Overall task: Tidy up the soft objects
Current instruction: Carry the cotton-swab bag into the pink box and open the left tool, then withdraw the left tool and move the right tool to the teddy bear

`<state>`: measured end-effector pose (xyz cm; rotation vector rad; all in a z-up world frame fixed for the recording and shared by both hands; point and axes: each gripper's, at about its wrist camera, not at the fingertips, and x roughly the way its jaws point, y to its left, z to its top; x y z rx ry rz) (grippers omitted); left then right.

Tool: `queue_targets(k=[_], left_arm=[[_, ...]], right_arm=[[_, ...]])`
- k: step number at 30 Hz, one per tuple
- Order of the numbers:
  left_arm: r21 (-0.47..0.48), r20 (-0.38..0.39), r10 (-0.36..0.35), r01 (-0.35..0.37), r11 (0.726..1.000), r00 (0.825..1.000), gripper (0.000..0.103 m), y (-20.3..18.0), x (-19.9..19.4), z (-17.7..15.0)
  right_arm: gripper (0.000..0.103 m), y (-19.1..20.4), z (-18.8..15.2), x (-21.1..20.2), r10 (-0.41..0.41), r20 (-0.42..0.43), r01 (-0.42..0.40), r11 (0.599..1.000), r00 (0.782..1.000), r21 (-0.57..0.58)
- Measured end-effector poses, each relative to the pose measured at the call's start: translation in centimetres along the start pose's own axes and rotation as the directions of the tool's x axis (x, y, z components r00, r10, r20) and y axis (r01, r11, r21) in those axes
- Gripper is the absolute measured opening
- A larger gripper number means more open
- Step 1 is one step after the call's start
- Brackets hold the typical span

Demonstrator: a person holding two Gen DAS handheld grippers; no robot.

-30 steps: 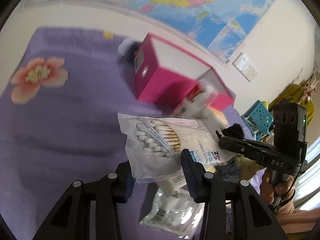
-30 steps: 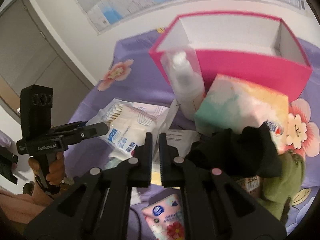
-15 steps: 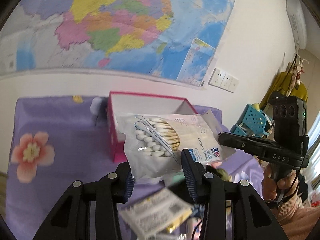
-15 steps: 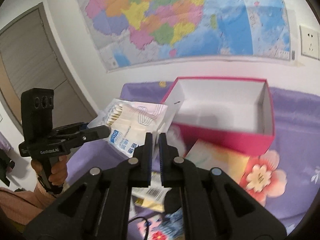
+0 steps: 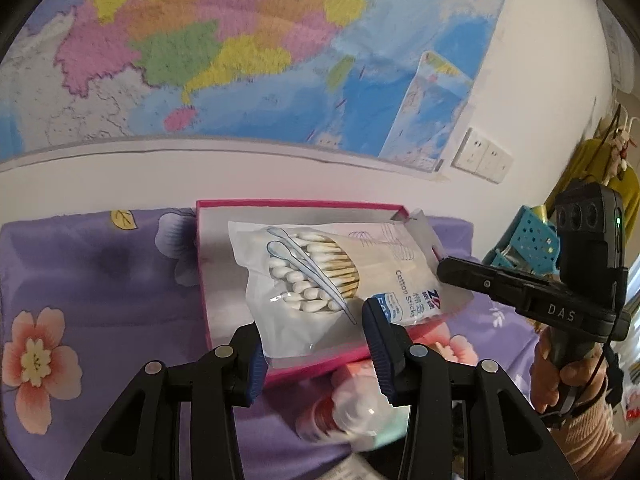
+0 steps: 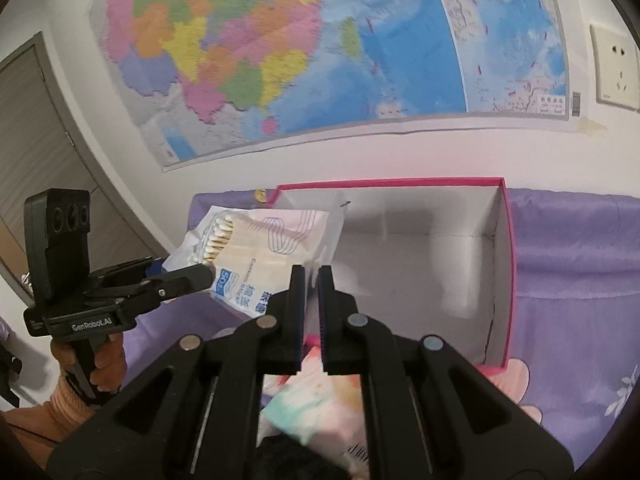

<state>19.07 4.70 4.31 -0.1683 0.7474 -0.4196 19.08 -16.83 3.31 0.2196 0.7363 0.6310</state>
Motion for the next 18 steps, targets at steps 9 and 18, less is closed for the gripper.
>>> queue_targets(k=[9,18], left_arm=[[0.004,-0.1,0.062,-0.062,0.998,0.993,0.044,1.0,4.4,-0.3],[-0.034,-0.078,0.13,-0.133,0.991,0.988,0.046,2.4,4.1,-0.8]], right_arm=[[0.007,-2.6,0.3,4.1,-0.025,-0.076,0.028,0.999,0.997,0.032],[0.008,-2.9,-0.2,5.2,-0.02,-0.128,0.025,0.999,0.992,0.037]])
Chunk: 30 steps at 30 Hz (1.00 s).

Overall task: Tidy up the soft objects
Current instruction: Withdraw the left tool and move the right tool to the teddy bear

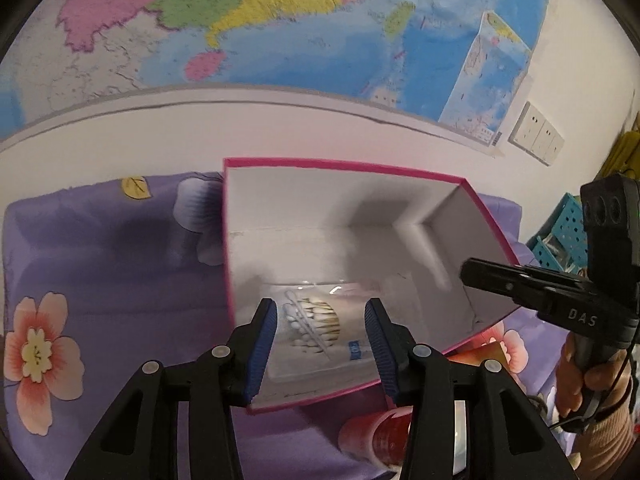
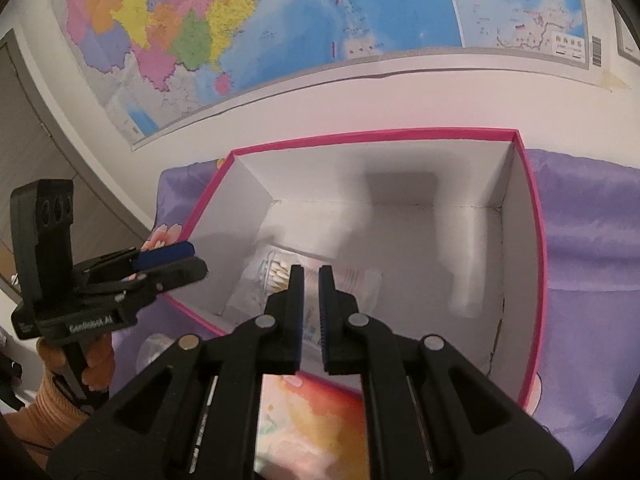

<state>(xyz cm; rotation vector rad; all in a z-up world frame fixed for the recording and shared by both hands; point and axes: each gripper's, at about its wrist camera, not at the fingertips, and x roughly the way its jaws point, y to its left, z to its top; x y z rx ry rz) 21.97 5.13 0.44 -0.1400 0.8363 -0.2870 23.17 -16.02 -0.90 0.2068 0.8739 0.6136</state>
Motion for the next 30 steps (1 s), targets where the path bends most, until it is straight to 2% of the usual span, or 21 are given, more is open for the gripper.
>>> queue_targets(k=[2,6,9,12,16,19,23,30], left_arm=[[-0.004,0.027,-0.001,0.001,1.0,1.0,0.047,0.1,-1.1,-0.2],[-0.005,0.11,-0.021,0.022,1.0,0.994,0.052,-0.3,-4.6,-1.0],[0.023,0.172,-0.056,0.052,0.998,0.983,0.055,-1.5,-7.6,-2.0],[0.063,0.202,-0.089,0.077,0.995,0.975,0.059,-2.9,-9.7,-3.2],[0.125,0.197,-0.138,0.115,0.986,0.971,0.06,-5.1,-11.3,-5.0],[0.159,0.171,-0.173,0.146,0.976,0.97,0.06,-6.5,-11.6,-6.5],[0.199,0.113,-0.236,0.211,0.957,0.965,0.06,-8.0,-11.4,-8.5],[0.244,0.022,-0.296,0.282,0.928,0.955,0.06,-10.6,-10.4,-11.5]], right_arm=[[0.011,0.1,-0.1,-1.1,0.018,0.01,-0.018,1.0,1.0,0.001],[0.024,0.9,-0.2,-4.5,0.061,0.054,-0.061,0.998,0.997,-0.008],[0.032,2.6,-0.8,-7.7,0.118,0.091,-0.115,0.993,0.989,-0.039],[0.037,4.3,-1.6,-10.5,0.171,0.122,-0.163,0.984,0.978,-0.072],[0.038,6.6,-2.6,-14.5,0.236,0.184,-0.219,0.97,0.954,-0.111],[0.038,8.1,-3.6,-16.8,0.258,0.216,-0.23,0.962,0.942,-0.145],[0.049,8.9,-5.6,-18.5,0.218,0.216,-0.181,0.967,0.952,-0.18],[0.05,6.8,-10.5,-19.7,0.149,0.162,-0.129,0.984,0.976,-0.126]])
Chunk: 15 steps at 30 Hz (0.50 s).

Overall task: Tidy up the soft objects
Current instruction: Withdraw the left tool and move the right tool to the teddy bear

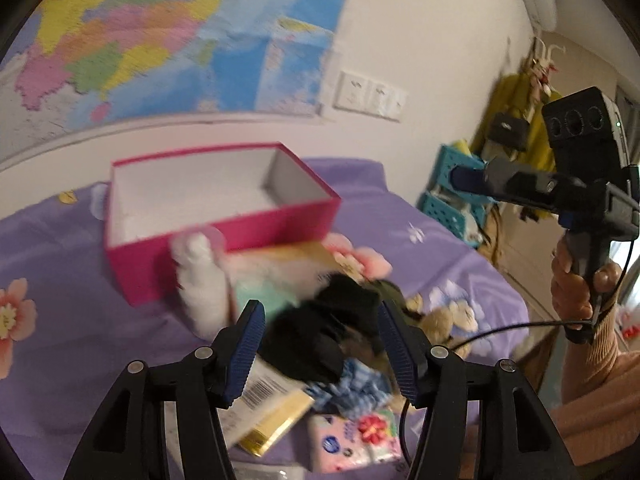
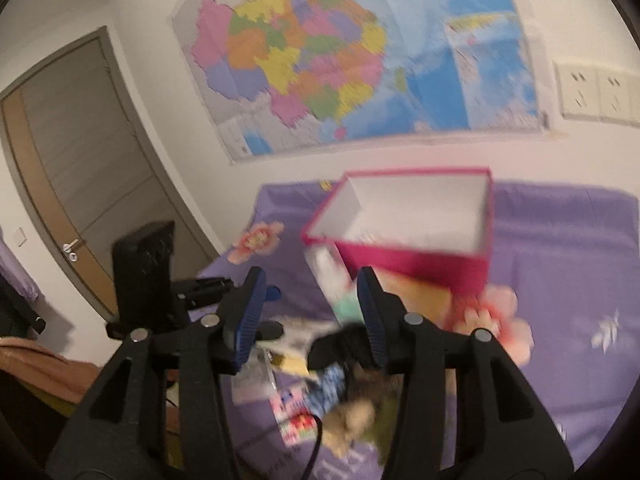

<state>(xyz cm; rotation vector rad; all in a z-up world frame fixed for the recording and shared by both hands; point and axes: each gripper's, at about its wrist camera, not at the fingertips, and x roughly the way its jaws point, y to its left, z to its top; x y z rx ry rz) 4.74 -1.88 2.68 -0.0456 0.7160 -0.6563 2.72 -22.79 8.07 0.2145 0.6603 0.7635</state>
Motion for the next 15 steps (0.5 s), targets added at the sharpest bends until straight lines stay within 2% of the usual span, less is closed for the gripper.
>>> queue_targets(k=[4,6,7,9,11,14,15], left_arm=[[0.016,-0.036,-0.047,0.047,0.999,0.998,0.06,-1.4,0.8,-1.2],[0.017,-0.055,-0.05,0.051,0.999,0.997,0.06,-1.8,1.3,-1.7],[0.019,-0.063,-0.05,0.051,0.998,0.997,0.06,-2.1,1.5,-1.9],[0.017,-0.08,-0.055,0.057,0.998,0.995,0.06,-2.3,2.0,-2.3],[0.018,-0.093,-0.053,0.055,0.998,0.994,0.06,-2.6,2.4,-2.7],[0.019,-0.111,-0.057,0.059,0.998,0.992,0.06,-2.9,3.0,-3.1],[0.018,-0.117,-0.058,0.06,0.998,0.991,0.06,-3.0,3.1,-3.2]], right_arm=[[0.053,-1.2,-2.7,-0.7,-0.005,-0.034,0.007,0.998,0.999,0.057],[0.066,-1.4,-3.8,-0.7,-0.005,-0.059,0.009,0.998,0.998,0.066],[0.069,-1.6,-4.7,-0.4,-0.011,-0.086,0.017,0.997,0.996,0.073],[0.07,-1.7,-5.8,0.5,-0.054,-0.145,0.063,0.997,0.988,0.054],[0.07,-1.6,-7.3,1.6,-0.138,-0.21,0.143,0.99,0.968,0.011],[0.07,-1.7,-8.8,2.8,-0.064,-0.243,0.078,0.996,0.968,0.052],[0.07,-1.5,-9.1,3.2,-0.063,-0.245,0.076,0.996,0.967,0.044]])
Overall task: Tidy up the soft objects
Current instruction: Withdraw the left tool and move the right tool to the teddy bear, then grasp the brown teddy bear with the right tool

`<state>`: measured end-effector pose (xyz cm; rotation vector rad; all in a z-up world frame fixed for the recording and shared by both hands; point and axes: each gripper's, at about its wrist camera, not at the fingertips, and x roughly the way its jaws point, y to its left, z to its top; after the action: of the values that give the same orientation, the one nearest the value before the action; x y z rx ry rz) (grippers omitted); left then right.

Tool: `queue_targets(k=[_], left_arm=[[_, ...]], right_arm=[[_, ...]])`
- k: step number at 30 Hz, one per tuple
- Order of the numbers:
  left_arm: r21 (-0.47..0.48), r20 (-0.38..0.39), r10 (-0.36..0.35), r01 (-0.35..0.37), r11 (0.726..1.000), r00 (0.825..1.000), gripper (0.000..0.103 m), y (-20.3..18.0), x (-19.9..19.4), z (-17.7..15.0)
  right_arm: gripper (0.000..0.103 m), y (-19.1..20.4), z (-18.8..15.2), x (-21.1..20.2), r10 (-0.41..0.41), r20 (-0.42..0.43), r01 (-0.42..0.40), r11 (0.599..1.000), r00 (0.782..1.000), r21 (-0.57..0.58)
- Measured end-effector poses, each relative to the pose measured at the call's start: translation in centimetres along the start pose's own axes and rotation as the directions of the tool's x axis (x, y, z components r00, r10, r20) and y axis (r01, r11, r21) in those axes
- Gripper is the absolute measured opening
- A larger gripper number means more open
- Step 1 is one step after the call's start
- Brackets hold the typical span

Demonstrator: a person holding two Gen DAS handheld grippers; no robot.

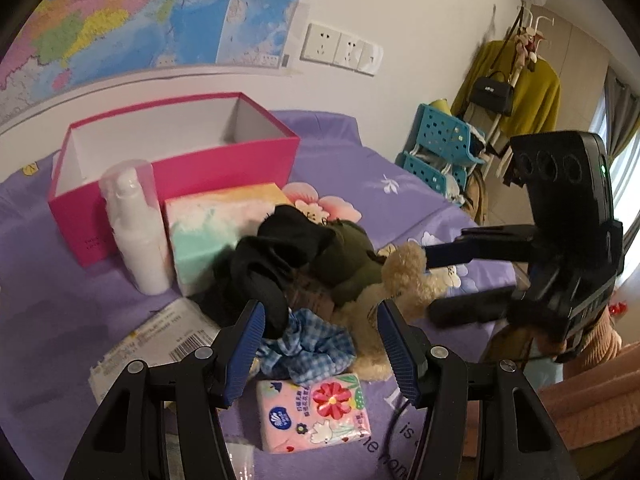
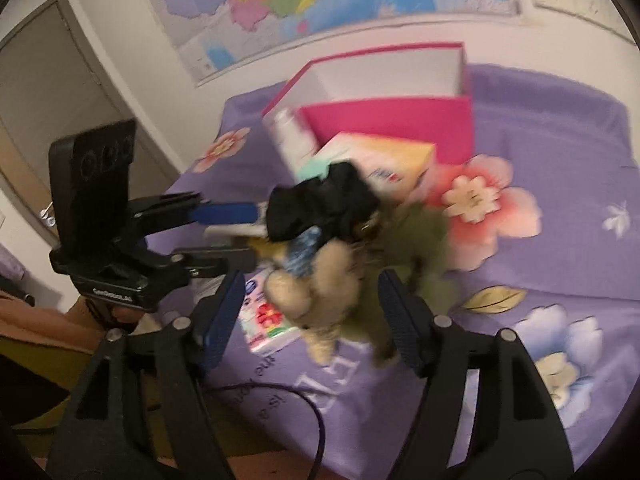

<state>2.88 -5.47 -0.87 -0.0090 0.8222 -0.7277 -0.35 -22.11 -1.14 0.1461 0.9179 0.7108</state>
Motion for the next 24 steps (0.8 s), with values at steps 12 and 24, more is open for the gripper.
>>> queue_targets(k=[12,24], left_arm=[[0.033,-0.022,-0.052,0.053,0.998,0.998,0.059,-1.2,0.1,-0.5],[0.106,0.059,0.002,-0.008,0.994,0.998,0.06,-2.3,-0.2,3.4]], right_arm=[[0.029,-0.9,0.8,0.0,0.028,0.052,-0.03,0.999,0.998,0.033],[0.029,0.4,6.9,-3.5,0.127,0.217,-0.127,0.992,0.968,-0.018]])
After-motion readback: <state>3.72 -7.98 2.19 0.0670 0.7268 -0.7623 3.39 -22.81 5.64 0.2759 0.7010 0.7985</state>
